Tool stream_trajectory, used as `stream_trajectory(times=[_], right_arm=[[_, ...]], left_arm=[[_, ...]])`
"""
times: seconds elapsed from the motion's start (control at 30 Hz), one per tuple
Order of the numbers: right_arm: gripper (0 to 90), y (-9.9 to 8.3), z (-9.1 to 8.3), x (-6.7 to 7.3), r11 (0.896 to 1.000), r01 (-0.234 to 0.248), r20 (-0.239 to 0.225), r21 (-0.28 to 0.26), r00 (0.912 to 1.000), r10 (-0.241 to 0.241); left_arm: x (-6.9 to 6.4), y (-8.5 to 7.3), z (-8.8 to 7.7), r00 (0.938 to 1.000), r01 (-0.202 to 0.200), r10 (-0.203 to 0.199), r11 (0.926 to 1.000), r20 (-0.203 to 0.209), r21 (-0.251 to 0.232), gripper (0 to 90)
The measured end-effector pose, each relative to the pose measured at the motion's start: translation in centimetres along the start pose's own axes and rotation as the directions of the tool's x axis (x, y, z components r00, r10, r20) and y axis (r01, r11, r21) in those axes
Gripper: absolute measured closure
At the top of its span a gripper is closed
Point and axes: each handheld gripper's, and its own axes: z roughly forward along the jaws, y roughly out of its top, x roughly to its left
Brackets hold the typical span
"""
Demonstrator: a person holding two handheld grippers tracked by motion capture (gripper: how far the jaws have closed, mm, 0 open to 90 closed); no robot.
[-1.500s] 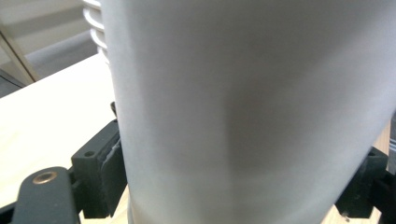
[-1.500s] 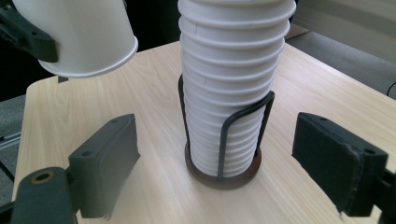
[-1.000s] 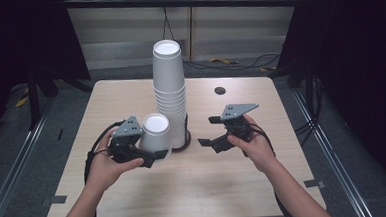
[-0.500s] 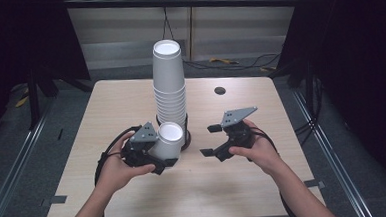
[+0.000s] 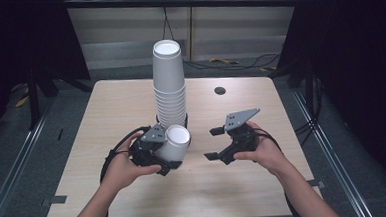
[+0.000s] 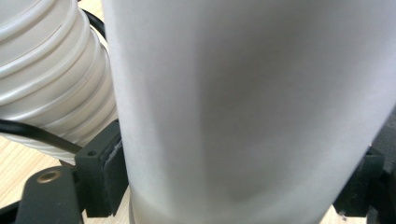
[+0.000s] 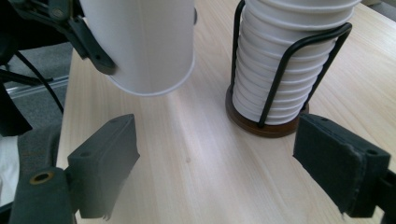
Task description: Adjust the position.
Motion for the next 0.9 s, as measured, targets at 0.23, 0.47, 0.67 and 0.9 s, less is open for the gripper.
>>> stream_trajectory(times=[0.23, 0.47, 0.67, 0.9], right_arm=[[13.5, -0.2, -0.2, -0.1, 1.000, 0.006, -0.019, 0.008, 0.9998, -0.006], [13.5, -0.6, -0.6, 0.0, 1.000, 0.025, -0.038, 0.015, 0.9990, -0.025], [13.4, -0.7, -1.0, 0.0, 0.999, 0.030, -0.052, 0.014, 0.9982, -0.029], [13.5, -0.4, -0.7, 0.3, 0.998, 0.058, -0.077, 0.033, 0.9955, -0.055]], left_arm=[[-0.1, 0.8, 0.8, 0.9993, -0.034, 0.034, 0.9980, 0.016, 0.053, 16.8], [0.0, 1.5, 1.6, 0.9985, -0.048, 0.045, 0.9942, 0.030, 0.097, 17.2], [-0.3, 2.2, 2.1, 0.9961, -0.081, 0.076, 0.9871, 0.046, 0.138, 17.2], [-0.3, 2.6, 2.3, 0.9952, -0.092, 0.085, 0.9777, 0.049, 0.189, 17.3]])
